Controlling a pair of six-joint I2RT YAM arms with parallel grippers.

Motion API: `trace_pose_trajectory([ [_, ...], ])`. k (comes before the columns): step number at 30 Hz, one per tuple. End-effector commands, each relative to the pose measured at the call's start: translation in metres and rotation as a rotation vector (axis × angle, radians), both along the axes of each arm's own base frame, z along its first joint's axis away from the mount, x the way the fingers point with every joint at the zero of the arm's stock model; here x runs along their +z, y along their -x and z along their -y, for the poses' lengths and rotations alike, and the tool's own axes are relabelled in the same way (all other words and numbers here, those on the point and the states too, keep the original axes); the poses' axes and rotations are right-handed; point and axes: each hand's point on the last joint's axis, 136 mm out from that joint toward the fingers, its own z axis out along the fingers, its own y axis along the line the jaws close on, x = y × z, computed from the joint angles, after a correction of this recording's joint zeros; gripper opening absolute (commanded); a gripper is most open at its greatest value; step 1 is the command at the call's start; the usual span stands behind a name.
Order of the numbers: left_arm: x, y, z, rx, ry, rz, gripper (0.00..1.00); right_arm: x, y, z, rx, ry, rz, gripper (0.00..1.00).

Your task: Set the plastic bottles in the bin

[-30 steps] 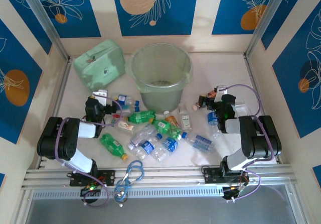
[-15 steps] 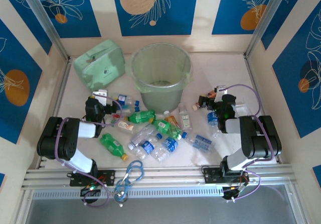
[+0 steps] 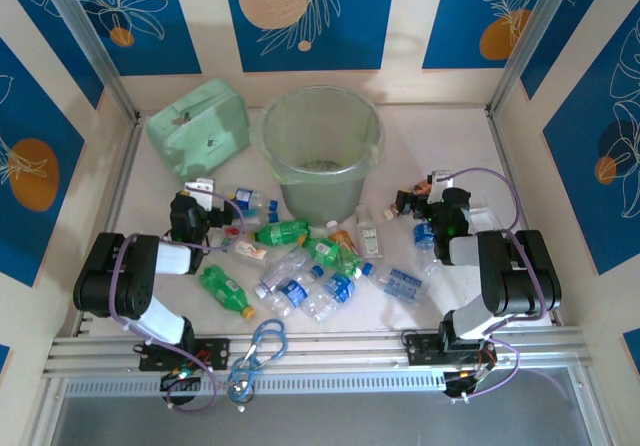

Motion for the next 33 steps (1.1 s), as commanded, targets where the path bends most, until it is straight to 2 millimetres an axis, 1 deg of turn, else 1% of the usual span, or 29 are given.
trace_pose_trajectory([
  [1,0.014,-0.005,-0.005,0.032,-0.010,0.022,1.00,0.028,-0.013,0.008,-0.058,0.016,0.030,0.99],
  [2,0.021,-0.005,-0.009,0.070,-0.030,-0.008,1.00,0.045,-0.013,0.017,-0.142,0.035,-0.034,0.99],
  [3,0.036,-0.007,-0.011,0.097,-0.044,-0.028,1.00,0.069,-0.011,0.026,-0.229,0.003,-0.085,0.99],
  [4,0.056,-0.009,-0.018,0.154,-0.051,-0.034,1.00,0.095,0.001,0.032,-0.299,-0.067,-0.205,0.99],
  [5,0.082,-0.010,-0.027,0.227,-0.021,-0.007,1.00,0.123,0.014,0.032,-0.331,-0.141,-0.272,0.99],
  [6,0.102,-0.008,-0.030,0.259,0.020,0.005,1.00,0.139,0.021,0.032,-0.361,-0.183,-0.281,0.99],
  [7,0.129,-0.006,-0.029,0.268,0.074,0.036,1.00,0.152,0.030,0.038,-0.428,-0.230,-0.279,0.99],
  [8,0.153,-0.001,-0.026,0.266,0.133,0.060,1.00,0.145,0.045,0.049,-0.542,-0.273,-0.308,0.99],
  [9,0.173,0.003,-0.024,0.268,0.195,0.085,1.00,0.134,0.057,0.058,-0.623,-0.333,-0.340,0.99],
  [10,0.192,0.008,-0.020,0.257,0.267,0.114,1.00,0.127,0.062,0.057,-0.590,-0.407,-0.381,0.99],
  [11,0.209,0.010,-0.013,0.227,0.342,0.134,1.00,0.123,0.067,0.055,-0.558,-0.483,-0.430,0.96],
  [12,0.218,0.012,-0.003,0.187,0.400,0.133,1.00,0.121,0.074,0.055,-0.564,-0.513,-0.468,0.93],
  [14,0.229,0.014,0.027,0.065,0.492,0.086,1.00,0.120,0.093,0.055,-0.623,-0.484,-0.549,0.93],
  [16,0.230,0.018,0.061,-0.049,0.508,0.031,1.00,0.124,0.106,0.051,-0.645,-0.429,-0.620,0.94],
  [18,0.229,0.026,0.092,-0.130,0.491,-0.002,1.00,0.130,0.115,0.042,-0.641,-0.359,-0.692,0.96],
  [20,0.226,0.039,0.127,-0.221,0.464,-0.027,1.00,0.134,0.123,0.030,-0.621,-0.265,-0.764,0.97],
  [21,0.225,0.044,0.140,-0.253,0.449,-0.037,1.00,0.135,0.125,0.023,-0.599,-0.226,-0.790,0.97],
  [23,0.223,0.057,0.167,-0.328,0.414,-0.058,1.00,0.130,0.129,0.014,-0.560,-0.176,-0.838,0.97],
  [25,0.225,0.069,0.189,-0.389,0.391,-0.064,1.00,0.118,0.130,0.012,-0.539,-0.199,-0.886,0.93],
  [26,0.226,0.076,0.199,-0.415,0.382,-0.062,1.00,0.111,0.130,0.011,-0.530,-0.231,-0.914,0.90],
  [29,0.231,0.090,0.219,-0.474,0.373,-0.056,1.00,0.088,0.126,0.010,-0.502,-0.318,-1.006,0.83],
  [31,0.236,0.095,0.226,-0.503,0.387,-0.058,1.00,0.070,0.124,0.008,-0.484,-0.318,-1.073,0.79],
  [33,0.244,0.099,0.228,-0.528,0.403,-0.038,1.00,0.054,0.124,0.008,-0.475,-0.282,-1.133,0.78],
])
